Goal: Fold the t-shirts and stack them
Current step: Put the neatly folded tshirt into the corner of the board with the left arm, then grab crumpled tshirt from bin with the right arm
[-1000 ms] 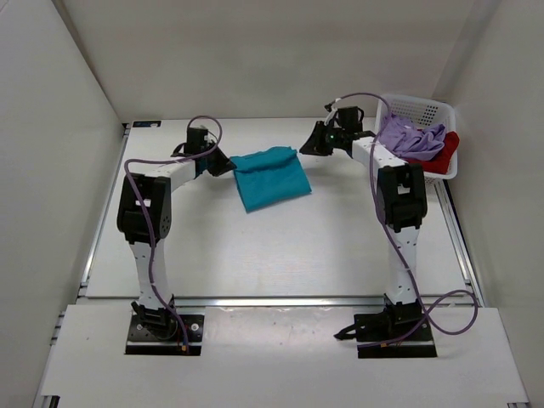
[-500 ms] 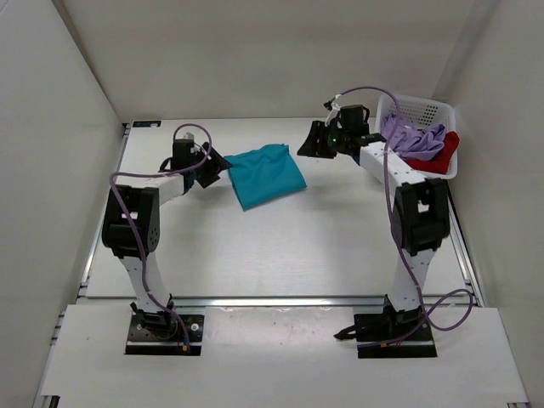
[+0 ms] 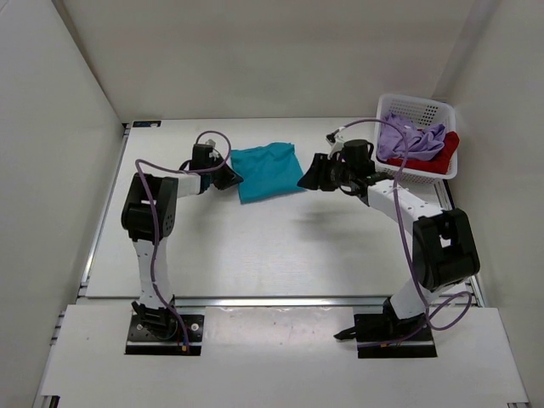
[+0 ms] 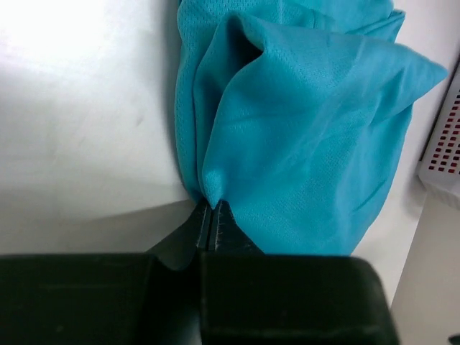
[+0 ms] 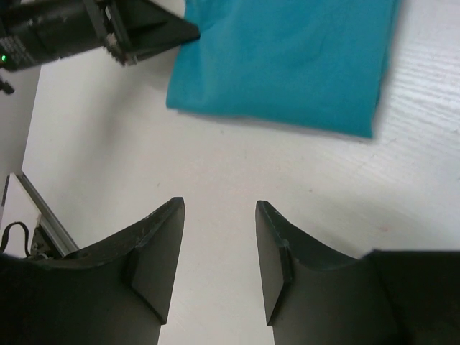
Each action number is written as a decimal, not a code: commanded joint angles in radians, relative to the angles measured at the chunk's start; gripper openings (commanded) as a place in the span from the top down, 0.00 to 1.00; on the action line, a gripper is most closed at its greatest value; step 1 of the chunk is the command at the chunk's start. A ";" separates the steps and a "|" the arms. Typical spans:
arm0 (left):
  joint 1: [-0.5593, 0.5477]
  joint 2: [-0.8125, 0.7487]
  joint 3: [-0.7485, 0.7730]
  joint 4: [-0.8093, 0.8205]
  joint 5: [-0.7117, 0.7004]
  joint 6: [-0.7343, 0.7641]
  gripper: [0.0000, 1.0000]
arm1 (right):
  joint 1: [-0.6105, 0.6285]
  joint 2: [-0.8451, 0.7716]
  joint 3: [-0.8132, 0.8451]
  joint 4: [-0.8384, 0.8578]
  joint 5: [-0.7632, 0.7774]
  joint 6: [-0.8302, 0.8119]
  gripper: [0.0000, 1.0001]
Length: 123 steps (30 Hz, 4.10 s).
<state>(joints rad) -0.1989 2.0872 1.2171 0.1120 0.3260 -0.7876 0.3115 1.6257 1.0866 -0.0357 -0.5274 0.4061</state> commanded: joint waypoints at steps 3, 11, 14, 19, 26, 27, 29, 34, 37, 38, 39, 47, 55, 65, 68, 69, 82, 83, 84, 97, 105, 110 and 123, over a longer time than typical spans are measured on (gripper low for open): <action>-0.011 0.034 0.181 -0.040 -0.024 -0.010 1.00 | 0.035 -0.101 -0.080 0.135 -0.002 0.016 0.58; 0.263 0.044 0.351 -0.138 -0.079 0.002 1.00 | 0.054 -0.179 -0.263 0.181 -0.016 0.040 0.57; 0.378 0.010 0.285 -0.057 -0.100 -0.058 1.00 | 0.061 -0.188 -0.309 0.185 -0.037 0.045 0.58; 0.509 -0.044 0.141 0.015 -0.160 -0.110 1.00 | 0.095 -0.188 -0.382 0.232 -0.072 0.068 0.58; 0.559 -0.073 -0.044 0.120 -0.194 -0.229 0.95 | 0.144 -0.198 -0.435 0.246 -0.071 0.073 0.58; 0.565 -0.070 -0.042 0.123 -0.186 -0.254 0.95 | 0.159 -0.202 -0.433 0.234 -0.068 0.069 0.58; 0.582 -0.038 -0.015 0.118 -0.192 -0.274 0.93 | 0.161 -0.216 -0.442 0.232 -0.063 0.074 0.58; 0.596 0.046 0.126 0.058 -0.176 -0.263 0.91 | 0.153 -0.265 -0.478 0.221 -0.046 0.086 0.58; 0.605 0.048 0.183 0.016 -0.196 -0.222 0.84 | 0.144 -0.276 -0.465 0.201 -0.045 0.083 0.58; 0.608 0.040 0.188 0.008 -0.191 -0.210 0.76 | 0.141 -0.277 -0.453 0.198 -0.046 0.079 0.58; 0.607 0.037 0.190 -0.004 -0.182 -0.191 0.65 | 0.136 -0.274 -0.446 0.189 -0.042 0.076 0.58; 0.546 -0.199 -0.146 0.123 -0.169 -0.216 0.01 | 0.064 -0.297 -0.304 0.114 0.000 0.063 0.49; 0.402 -0.415 -0.294 0.111 -0.245 -0.180 0.02 | -0.117 -0.241 -0.059 0.007 0.145 -0.001 0.77; -0.021 -0.677 -0.427 0.111 -0.194 -0.153 0.31 | -0.457 0.042 0.347 -0.188 0.435 -0.122 0.95; -0.209 -0.720 -0.467 0.107 -0.202 -0.116 0.68 | -0.482 0.187 0.473 -0.257 0.495 -0.208 0.78; -0.264 -0.725 -0.475 0.106 -0.190 -0.108 0.69 | -0.491 0.207 0.517 -0.283 0.515 -0.239 0.76; -0.510 -0.763 -0.643 0.097 -0.101 -0.004 0.51 | -0.509 0.525 0.840 -0.406 0.440 -0.230 0.61; -0.504 -0.763 -0.645 0.086 -0.097 0.007 0.50 | -0.506 0.534 0.855 -0.417 0.429 -0.222 0.63; -0.490 -0.769 -0.649 0.084 -0.094 0.007 0.51 | -0.502 0.551 0.871 -0.426 0.428 -0.219 0.73; -0.431 -0.831 -0.702 0.104 -0.077 -0.010 0.49 | -0.471 0.529 0.934 -0.527 0.484 -0.239 0.65; -0.392 -0.852 -0.712 0.095 -0.082 -0.007 0.50 | -0.454 0.617 1.009 -0.595 0.549 -0.254 0.65; -0.392 -0.842 -0.709 0.101 -0.077 -0.006 0.50 | -0.439 0.559 0.931 -0.546 0.639 -0.268 0.65; -0.410 -0.794 -0.708 0.137 -0.056 -0.027 0.51 | -0.454 0.514 0.828 -0.471 0.542 -0.247 0.68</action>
<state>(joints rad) -0.5999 1.2934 0.5007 0.2195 0.2493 -0.8108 -0.1310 2.1269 1.8709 -0.5343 0.0978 0.1349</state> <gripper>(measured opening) 0.485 0.335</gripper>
